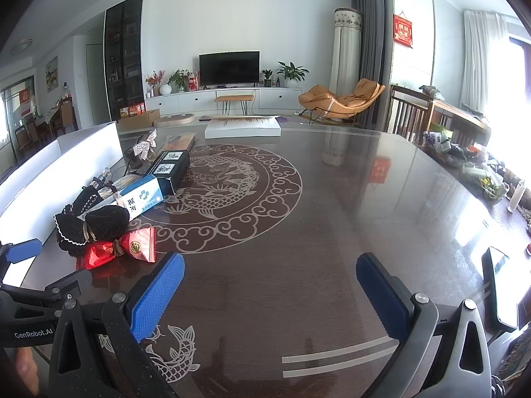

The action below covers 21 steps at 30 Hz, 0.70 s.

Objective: Organize objects

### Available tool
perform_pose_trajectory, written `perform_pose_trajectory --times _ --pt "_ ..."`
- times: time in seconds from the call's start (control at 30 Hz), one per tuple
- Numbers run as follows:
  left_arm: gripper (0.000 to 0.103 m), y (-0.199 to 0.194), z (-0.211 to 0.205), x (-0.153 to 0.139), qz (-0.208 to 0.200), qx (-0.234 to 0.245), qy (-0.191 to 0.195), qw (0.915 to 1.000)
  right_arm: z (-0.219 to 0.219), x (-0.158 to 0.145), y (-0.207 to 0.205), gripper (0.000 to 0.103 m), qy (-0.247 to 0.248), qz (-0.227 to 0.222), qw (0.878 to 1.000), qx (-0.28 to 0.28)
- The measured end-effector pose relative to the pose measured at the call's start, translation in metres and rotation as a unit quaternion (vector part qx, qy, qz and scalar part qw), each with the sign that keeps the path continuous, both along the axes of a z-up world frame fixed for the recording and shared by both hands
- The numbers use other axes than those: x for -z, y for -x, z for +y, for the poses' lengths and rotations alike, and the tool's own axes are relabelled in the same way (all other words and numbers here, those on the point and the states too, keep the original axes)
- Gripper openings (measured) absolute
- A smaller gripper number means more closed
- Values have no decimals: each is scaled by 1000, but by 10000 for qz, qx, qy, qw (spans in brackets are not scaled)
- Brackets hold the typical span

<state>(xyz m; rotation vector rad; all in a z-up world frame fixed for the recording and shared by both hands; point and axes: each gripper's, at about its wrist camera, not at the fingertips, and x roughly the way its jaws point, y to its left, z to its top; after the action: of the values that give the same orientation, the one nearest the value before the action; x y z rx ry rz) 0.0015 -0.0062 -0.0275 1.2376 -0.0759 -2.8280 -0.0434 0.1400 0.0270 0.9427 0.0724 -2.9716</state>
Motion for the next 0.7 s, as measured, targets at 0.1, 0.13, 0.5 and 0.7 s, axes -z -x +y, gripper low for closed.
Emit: perform_pose_trajectory --times 0.1,0.13,0.5,0.7 --pt "103 0 0 0 -20 -1 -2 10000 0 0 0 103 -2 0 10000 0" --pt "103 0 0 0 -25 -1 0 10000 0 0 0 103 -3 0 10000 0" --pt "103 1 0 2 -36 -8 -1 10000 0 0 0 103 -1 2 10000 -2" --pt "103 1 0 6 -82 -3 9 10000 -1 1 0 103 0 -17 10000 -7"
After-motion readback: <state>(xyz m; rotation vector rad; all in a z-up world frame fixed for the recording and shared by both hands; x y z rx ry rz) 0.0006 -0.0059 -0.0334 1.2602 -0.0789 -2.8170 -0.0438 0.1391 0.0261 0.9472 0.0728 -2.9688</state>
